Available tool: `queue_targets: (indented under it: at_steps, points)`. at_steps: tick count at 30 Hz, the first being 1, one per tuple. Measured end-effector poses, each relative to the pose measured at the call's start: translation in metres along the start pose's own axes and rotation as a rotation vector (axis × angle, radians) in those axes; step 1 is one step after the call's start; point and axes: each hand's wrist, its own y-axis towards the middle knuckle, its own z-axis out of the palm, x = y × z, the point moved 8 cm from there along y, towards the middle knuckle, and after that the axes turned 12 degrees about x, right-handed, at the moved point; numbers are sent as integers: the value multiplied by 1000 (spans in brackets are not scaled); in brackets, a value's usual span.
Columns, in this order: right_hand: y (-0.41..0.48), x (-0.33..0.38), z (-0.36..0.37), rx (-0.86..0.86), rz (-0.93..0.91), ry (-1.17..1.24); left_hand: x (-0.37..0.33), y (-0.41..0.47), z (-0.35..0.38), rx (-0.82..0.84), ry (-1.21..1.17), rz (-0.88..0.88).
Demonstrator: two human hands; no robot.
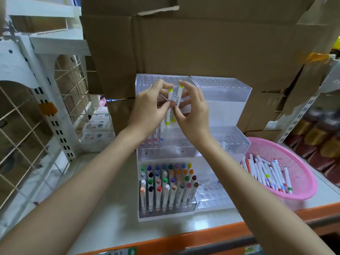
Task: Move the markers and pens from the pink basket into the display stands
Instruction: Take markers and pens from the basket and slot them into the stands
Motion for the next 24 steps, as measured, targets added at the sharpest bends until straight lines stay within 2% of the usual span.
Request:
queue_targets:
  at_steps: [7,24]
  points:
    - [0,-3,2,27,6,-4,4,-4,6,14,21,11]
    - [-7,-7,0,58,51,15,7,-18,21,57,269,101]
